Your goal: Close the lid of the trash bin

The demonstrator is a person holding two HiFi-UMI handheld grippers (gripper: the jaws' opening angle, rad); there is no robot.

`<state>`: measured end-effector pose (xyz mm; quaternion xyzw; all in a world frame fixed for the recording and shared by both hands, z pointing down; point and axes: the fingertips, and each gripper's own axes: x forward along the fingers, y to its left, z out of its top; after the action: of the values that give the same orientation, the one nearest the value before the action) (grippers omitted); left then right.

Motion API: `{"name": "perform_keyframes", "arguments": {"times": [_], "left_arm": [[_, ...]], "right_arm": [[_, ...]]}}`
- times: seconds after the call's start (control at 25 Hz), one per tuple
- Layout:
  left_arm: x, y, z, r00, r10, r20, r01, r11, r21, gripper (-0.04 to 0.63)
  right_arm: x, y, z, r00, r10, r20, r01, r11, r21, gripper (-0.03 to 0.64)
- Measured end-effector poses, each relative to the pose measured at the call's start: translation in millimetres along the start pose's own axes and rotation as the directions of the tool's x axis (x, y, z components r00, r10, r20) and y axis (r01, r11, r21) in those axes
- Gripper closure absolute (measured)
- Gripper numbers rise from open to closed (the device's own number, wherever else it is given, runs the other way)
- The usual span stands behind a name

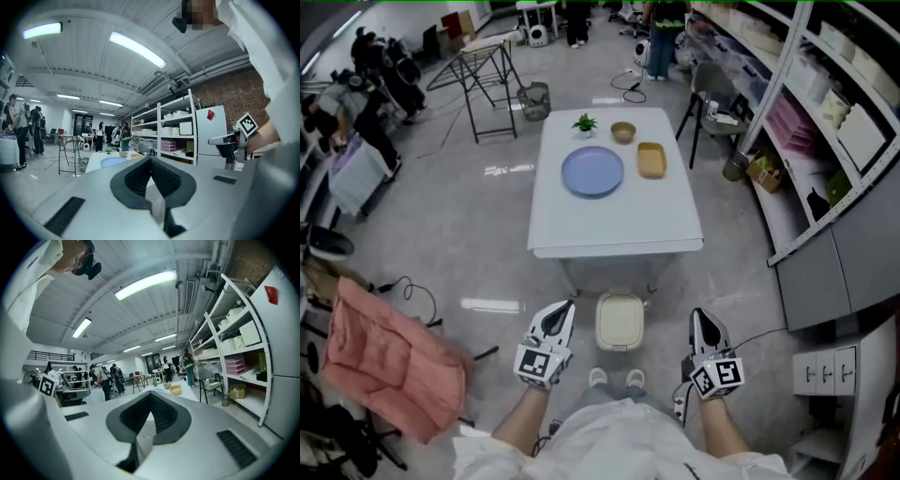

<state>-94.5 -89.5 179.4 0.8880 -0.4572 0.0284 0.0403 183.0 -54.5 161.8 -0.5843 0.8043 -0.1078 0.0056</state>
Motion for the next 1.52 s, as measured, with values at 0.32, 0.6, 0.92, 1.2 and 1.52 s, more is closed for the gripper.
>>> {"name": "perform_keyframes", "arguments": {"times": [0.32,0.6,0.92,1.2,1.52], "left_arm": [[-23,-6,70,0.990,0.036,0.136,-0.044,0.998,0.052,0.569],[-32,-8,85,0.986,0.040,0.160,-0.053,0.995,0.081,0.569],[-28,-9,86,0.988,0.069,0.139,-0.077,0.996,0.051,0.569],[-22,-10,84,0.990,0.054,0.134,-0.061,0.997,0.047,0.569],[-21,-2,85,0.990,0.039,0.135,-0.046,0.998,0.045,0.569]], "right_arm": [[-35,-13,59,0.991,-0.014,0.134,0.019,0.999,-0.038,0.598],[-46,-25,67,0.985,-0.039,0.171,0.041,0.999,-0.014,0.600],[-48,-31,72,0.984,-0.051,0.174,0.056,0.998,-0.025,0.600],[-44,-26,69,0.986,-0.036,0.161,0.041,0.999,-0.028,0.598],[-35,-14,67,0.989,-0.039,0.141,0.043,0.999,-0.027,0.600]]}}
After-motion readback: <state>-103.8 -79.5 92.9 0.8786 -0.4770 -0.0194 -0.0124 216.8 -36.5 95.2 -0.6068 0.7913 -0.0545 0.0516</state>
